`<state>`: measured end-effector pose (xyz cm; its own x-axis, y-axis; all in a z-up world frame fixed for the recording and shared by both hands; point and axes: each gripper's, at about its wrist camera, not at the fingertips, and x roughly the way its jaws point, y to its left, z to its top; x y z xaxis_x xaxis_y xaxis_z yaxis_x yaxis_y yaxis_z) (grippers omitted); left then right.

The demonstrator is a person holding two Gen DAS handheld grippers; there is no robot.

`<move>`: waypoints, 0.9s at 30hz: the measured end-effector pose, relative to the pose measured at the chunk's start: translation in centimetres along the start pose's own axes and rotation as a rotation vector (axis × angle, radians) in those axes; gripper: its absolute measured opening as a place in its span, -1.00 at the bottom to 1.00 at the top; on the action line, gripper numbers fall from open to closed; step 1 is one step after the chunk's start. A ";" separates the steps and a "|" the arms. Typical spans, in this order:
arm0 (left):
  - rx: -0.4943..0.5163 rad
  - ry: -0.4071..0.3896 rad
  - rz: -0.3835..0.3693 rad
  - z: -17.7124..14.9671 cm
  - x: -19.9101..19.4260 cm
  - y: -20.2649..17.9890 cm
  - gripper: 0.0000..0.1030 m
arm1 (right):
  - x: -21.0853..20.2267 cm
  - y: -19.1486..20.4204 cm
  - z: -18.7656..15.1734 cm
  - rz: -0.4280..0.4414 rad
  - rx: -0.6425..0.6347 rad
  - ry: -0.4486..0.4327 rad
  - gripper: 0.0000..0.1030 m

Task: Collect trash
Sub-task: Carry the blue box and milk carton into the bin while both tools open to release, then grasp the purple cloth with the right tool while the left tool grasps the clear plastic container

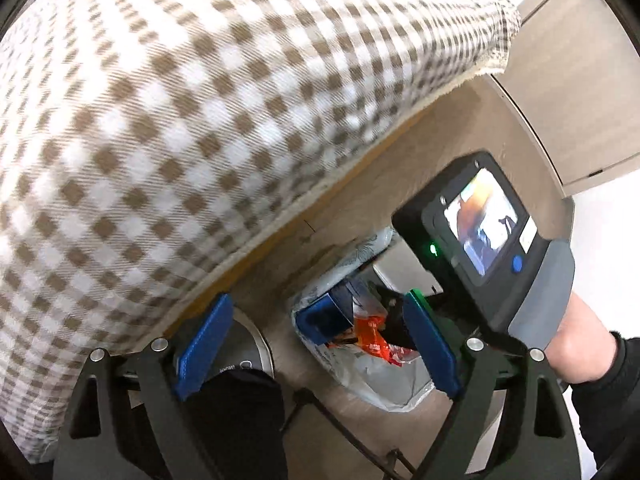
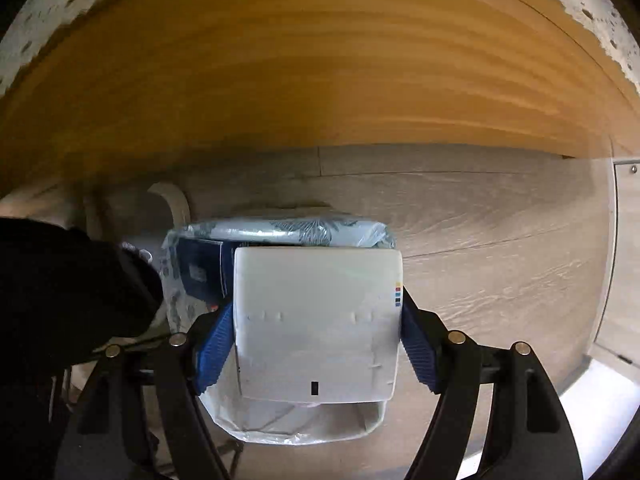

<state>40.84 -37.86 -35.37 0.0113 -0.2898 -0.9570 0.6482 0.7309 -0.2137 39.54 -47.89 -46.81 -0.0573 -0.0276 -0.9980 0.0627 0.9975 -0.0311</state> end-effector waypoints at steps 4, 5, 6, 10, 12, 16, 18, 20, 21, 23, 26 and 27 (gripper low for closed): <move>-0.058 -0.023 -0.034 0.2 -1.6 1.7 0.63 | -1.3 -1.6 -0.8 0.017 0.097 -0.066 0.46; -0.063 -0.023 -0.036 0.2 -1.4 1.8 0.63 | -2.0 -2.3 -1.0 0.019 0.128 -0.096 0.46; -0.063 -0.020 -0.035 0.1 -1.2 1.9 0.63 | -2.6 -2.9 -1.1 0.018 0.156 -0.118 0.46; -0.057 -0.002 -0.013 0.0 -0.1 1.7 0.63 | -4.6 -4.9 -1.1 0.047 0.283 -0.202 0.46; -0.070 -0.015 -0.005 -0.7 0.6 1.9 0.63 | -6.2 -5.3 -1.2 0.057 0.296 -0.256 0.46; -0.124 -0.054 -0.043 -0.9 -0.9 3.5 0.63 | -9.5 -5.0 -1.7 0.040 0.304 -0.325 0.46; -0.132 -0.078 -0.069 -0.7 -1.7 3.6 0.63 | -11.2 -4.9 -2.1 0.037 0.298 -0.356 0.46; -0.111 -0.104 -0.095 -0.8 -3.1 3.6 0.63 | -13.3 -4.7 -2.4 0.016 0.284 -0.397 0.46; -0.106 -0.123 -0.111 -0.9 -3.8 3.9 0.63 | -14.1 -4.5 -2.3 0.008 0.275 -0.416 0.46; -0.116 -0.179 -0.137 -1.0 -6.3 5.2 0.63 | -16.4 -3.8 -2.2 -0.013 0.246 -0.465 0.46; -0.144 -0.295 -0.156 -0.7 -11.3 7.9 0.63 | -19.7 -2.4 -1.3 -0.020 0.195 -0.551 0.46; -0.150 -0.337 -0.158 -0.6 -13.0 8.8 0.63 | -20.7 -1.9 -0.8 -0.017 0.179 -0.577 0.46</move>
<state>45.96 -27.31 -24.96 0.1857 -0.5737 -0.7977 0.5442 0.7360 -0.4027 39.78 -49.20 -26.09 0.4871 -0.1238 -0.8645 0.2357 0.9718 -0.0064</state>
